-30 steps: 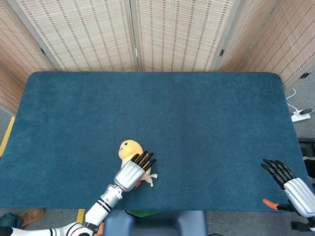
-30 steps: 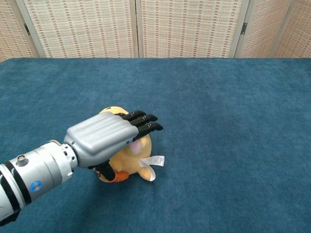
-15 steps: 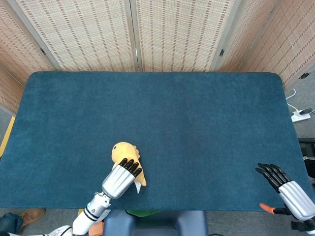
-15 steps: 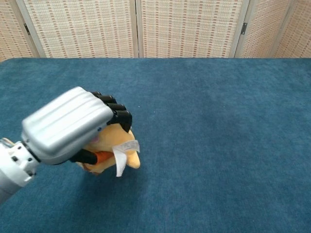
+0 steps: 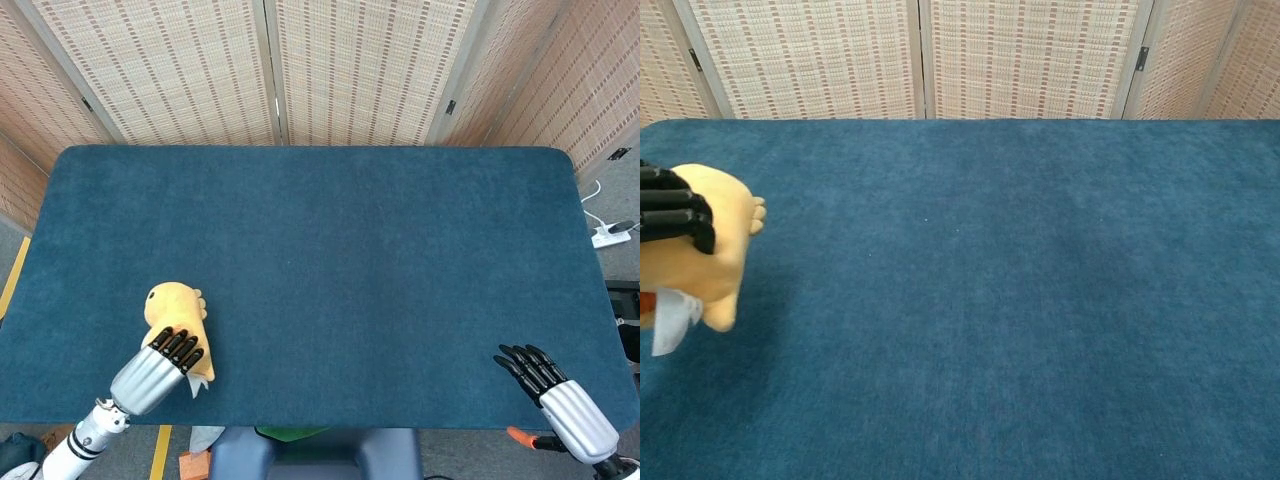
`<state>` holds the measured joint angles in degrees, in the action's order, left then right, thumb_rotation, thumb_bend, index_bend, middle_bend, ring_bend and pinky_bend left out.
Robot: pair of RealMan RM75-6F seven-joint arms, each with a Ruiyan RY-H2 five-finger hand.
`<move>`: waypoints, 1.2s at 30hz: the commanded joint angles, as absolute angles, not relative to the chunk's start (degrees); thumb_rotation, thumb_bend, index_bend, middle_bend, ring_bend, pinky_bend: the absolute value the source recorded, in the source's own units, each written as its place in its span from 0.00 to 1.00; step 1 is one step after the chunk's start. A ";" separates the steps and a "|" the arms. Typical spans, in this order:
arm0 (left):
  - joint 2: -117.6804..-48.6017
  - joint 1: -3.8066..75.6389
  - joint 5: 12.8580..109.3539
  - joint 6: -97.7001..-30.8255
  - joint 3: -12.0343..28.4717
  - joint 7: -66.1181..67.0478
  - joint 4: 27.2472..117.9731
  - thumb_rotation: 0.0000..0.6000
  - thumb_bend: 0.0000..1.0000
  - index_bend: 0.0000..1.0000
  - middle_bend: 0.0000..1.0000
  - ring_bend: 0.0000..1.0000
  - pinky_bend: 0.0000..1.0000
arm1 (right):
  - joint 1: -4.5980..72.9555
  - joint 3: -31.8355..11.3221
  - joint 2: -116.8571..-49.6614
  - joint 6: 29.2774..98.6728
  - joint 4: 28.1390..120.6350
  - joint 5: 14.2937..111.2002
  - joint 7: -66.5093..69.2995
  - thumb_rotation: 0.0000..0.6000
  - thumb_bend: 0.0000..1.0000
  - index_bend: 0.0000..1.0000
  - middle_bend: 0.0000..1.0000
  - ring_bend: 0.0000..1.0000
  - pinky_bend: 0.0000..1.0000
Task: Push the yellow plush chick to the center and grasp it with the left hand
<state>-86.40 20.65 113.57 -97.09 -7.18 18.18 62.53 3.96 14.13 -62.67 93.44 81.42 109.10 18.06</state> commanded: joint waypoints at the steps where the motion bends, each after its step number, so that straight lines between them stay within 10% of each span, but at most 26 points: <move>1: -89.46 16.78 110.01 -99.92 -8.89 3.75 47.92 1.00 0.66 0.73 0.81 0.71 1.00 | 3.62 14.33 -62.46 91.65 85.24 109.73 13.69 1.00 0.07 0.00 0.00 0.00 0.00; 7: -92.84 15.18 106.91 -96.39 -9.84 -7.28 39.44 1.00 0.45 0.46 0.59 0.55 0.82 | 3.40 14.30 -62.91 89.86 88.74 110.22 9.06 1.00 0.09 0.00 0.00 0.00 0.00; 9: -93.09 15.11 106.14 -95.00 -9.81 -8.24 38.53 1.00 0.39 0.18 0.34 0.33 0.63 | 3.38 14.31 -63.05 89.46 89.19 110.31 8.51 1.00 0.09 0.00 0.00 0.00 0.00; 13: -91.22 15.17 104.58 -91.52 -10.42 -13.04 41.87 1.00 0.32 0.00 0.01 0.01 0.31 | 3.23 14.58 -63.10 89.43 89.36 111.01 8.38 1.00 0.10 0.00 0.00 0.00 0.00; 36: -69.78 9.11 107.49 -96.94 -17.19 -10.69 79.35 1.00 0.23 0.00 0.00 0.00 0.11 | 2.54 14.09 -61.10 96.75 85.68 114.55 14.50 1.00 0.12 0.00 0.00 0.00 0.00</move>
